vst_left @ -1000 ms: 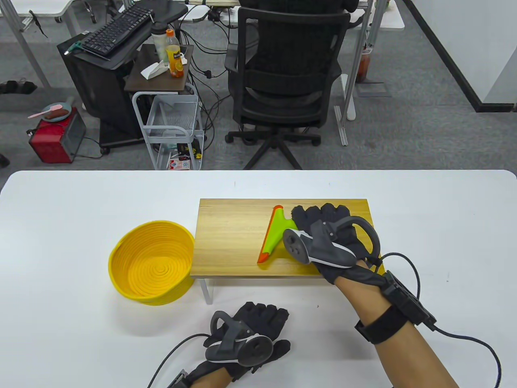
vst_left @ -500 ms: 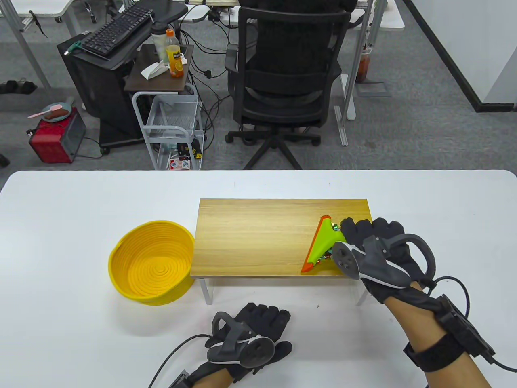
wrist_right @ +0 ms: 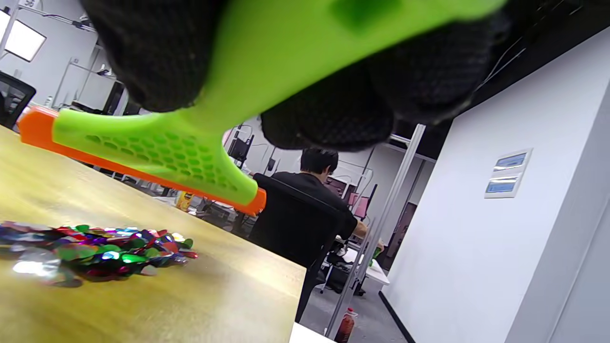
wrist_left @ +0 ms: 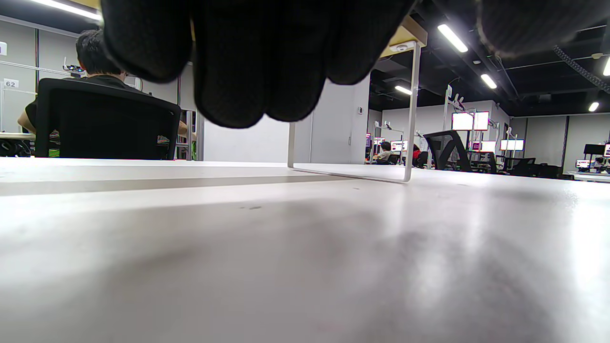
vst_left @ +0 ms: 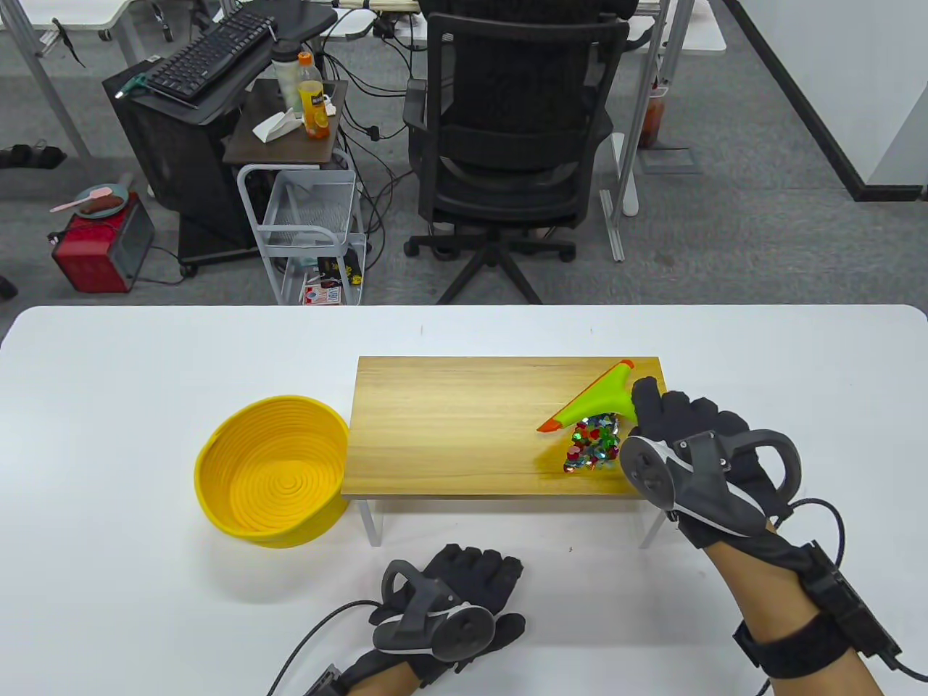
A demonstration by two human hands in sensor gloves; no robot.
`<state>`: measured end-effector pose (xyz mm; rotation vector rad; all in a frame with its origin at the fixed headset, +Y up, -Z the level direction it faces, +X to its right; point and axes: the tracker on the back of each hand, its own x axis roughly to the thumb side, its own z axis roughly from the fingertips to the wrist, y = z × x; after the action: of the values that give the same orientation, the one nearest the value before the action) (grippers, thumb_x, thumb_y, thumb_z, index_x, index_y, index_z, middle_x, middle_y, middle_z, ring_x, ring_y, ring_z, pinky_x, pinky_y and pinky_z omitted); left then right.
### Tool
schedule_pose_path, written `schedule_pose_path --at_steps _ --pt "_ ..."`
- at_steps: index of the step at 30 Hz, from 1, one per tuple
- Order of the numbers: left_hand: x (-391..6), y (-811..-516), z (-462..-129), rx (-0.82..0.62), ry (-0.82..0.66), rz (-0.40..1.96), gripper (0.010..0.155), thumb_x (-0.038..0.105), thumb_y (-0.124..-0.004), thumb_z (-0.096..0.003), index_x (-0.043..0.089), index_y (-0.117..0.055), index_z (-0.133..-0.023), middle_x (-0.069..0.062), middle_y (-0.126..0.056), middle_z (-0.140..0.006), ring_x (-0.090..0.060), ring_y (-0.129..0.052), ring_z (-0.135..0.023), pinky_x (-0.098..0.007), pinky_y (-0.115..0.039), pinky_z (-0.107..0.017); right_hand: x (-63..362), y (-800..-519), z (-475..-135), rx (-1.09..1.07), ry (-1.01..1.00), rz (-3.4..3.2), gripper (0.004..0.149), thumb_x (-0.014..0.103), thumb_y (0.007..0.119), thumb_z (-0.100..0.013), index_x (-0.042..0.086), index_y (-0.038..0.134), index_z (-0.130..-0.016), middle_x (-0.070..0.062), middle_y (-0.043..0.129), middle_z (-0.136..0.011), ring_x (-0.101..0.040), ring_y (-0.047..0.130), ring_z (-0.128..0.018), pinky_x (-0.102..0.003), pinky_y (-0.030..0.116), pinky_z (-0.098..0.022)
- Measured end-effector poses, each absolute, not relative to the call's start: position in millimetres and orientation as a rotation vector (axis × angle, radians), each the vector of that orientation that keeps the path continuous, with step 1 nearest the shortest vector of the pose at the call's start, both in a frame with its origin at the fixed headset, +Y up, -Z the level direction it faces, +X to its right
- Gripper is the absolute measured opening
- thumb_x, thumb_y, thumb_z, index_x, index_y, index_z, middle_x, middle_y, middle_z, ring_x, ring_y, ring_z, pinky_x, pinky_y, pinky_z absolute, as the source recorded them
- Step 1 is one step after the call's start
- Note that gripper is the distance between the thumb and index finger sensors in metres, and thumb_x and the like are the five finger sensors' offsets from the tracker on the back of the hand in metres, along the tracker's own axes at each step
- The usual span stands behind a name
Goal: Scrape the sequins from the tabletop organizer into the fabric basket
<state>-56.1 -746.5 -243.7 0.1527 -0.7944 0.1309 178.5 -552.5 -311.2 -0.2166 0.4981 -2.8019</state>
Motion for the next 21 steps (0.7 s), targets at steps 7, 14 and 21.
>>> schedule_pose_path --at_steps 7,14,21 --pt "-57.2 -746.3 -244.0 0.155 -0.791 0.133 0.075 0.070 -0.068 -0.0418 0.017 -0.072 -0.094 -0.015 -0.086 -0.092 -0.038 -0.093 -0.075 -0.061 -0.074 -0.059 169.7 -563.3 -326.4 -0.131 0.466 -2.788 0.054 0.042 0.083 -0.056 0.014 0.073 -0.102 -0.016 0.095 -0.085 -0.033 0.103 -0.051 -0.038 0.088 -0.034" --pt "-58.2 -746.9 -245.1 0.151 -0.788 0.133 0.075 0.070 -0.068 -0.0420 0.017 -0.072 -0.094 -0.015 -0.086 -0.092 -0.038 -0.093 -0.075 -0.061 -0.074 -0.059 163.8 -570.0 -328.5 -0.128 0.440 -2.762 0.054 0.038 0.084 -0.057 0.009 0.073 -0.101 -0.019 0.094 -0.087 -0.035 0.102 -0.052 -0.038 0.088 -0.034" --pt "-58.1 -746.8 -245.3 0.151 -0.788 0.131 0.074 0.071 -0.068 -0.0419 0.017 -0.072 -0.094 -0.015 -0.086 -0.092 -0.038 -0.093 -0.075 -0.061 -0.074 -0.060 159.8 -571.8 -314.6 -0.125 0.421 -2.734 0.053 0.038 0.083 -0.057 0.008 0.074 -0.100 -0.020 0.094 -0.086 -0.035 0.102 -0.051 -0.038 0.088 -0.032"
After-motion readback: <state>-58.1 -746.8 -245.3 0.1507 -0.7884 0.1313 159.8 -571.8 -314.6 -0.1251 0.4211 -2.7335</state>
